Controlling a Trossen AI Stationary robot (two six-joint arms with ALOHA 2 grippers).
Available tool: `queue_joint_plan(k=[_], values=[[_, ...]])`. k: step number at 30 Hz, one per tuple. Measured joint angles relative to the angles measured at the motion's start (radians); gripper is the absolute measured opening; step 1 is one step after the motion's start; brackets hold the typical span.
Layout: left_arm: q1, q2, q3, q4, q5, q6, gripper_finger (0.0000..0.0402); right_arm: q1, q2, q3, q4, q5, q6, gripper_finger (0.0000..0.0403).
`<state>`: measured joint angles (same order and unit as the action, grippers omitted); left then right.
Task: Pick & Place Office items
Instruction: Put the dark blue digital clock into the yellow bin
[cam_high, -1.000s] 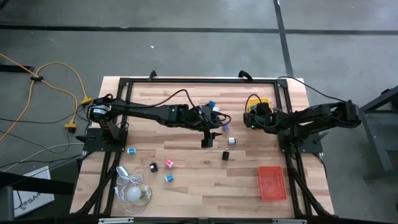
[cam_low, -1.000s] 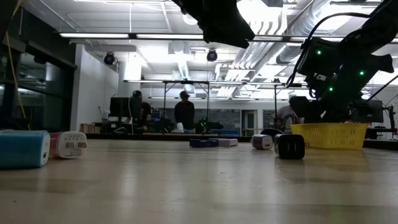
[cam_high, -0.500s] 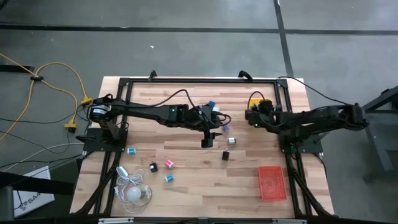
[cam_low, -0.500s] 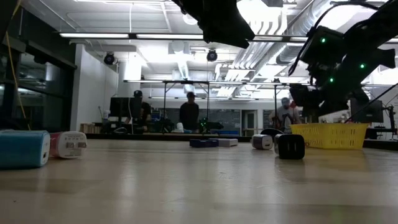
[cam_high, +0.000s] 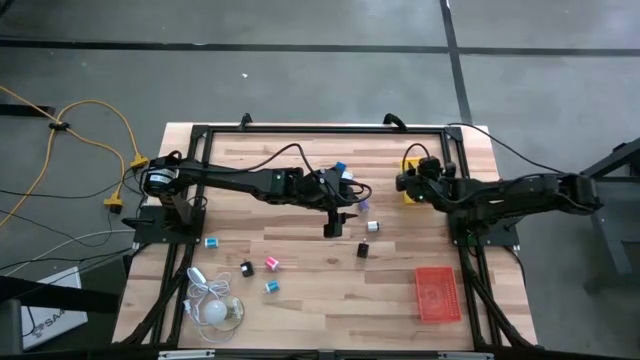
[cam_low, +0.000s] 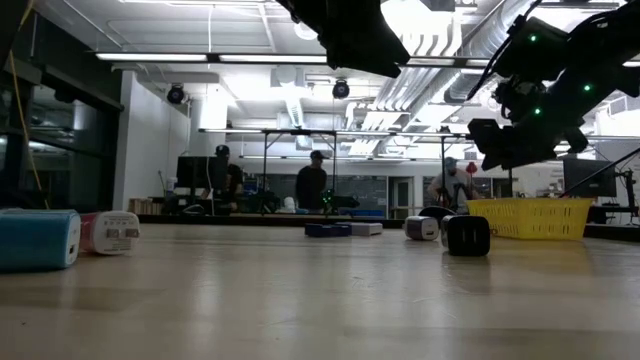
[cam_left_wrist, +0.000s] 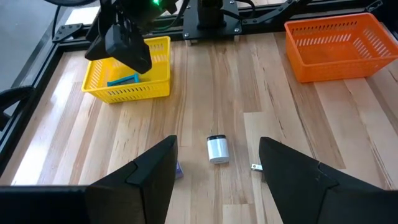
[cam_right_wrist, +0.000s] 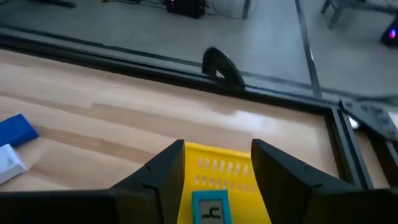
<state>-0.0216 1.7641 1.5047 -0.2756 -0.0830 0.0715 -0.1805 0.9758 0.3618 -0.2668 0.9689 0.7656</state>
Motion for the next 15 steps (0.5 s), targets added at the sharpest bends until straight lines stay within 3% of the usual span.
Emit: queue_joint_plan(k=[6, 10, 15], values=[[0.000, 0.000, 0.000, 0.000, 0.000, 0.000, 0.0218, 0.000, 0.000, 0.000, 0.137, -0.047, -0.221, 0.0165], [0.000, 0.000, 0.000, 0.000, 0.000, 0.000, 0.0218, 0.000, 0.000, 0.000, 0.241, -0.137, -0.340, 0.0161], [0.000, 0.000, 0.000, 0.000, 0.000, 0.000, 0.0218, 0.000, 0.000, 0.000, 0.311, -0.217, -0.413, 0.0160]])
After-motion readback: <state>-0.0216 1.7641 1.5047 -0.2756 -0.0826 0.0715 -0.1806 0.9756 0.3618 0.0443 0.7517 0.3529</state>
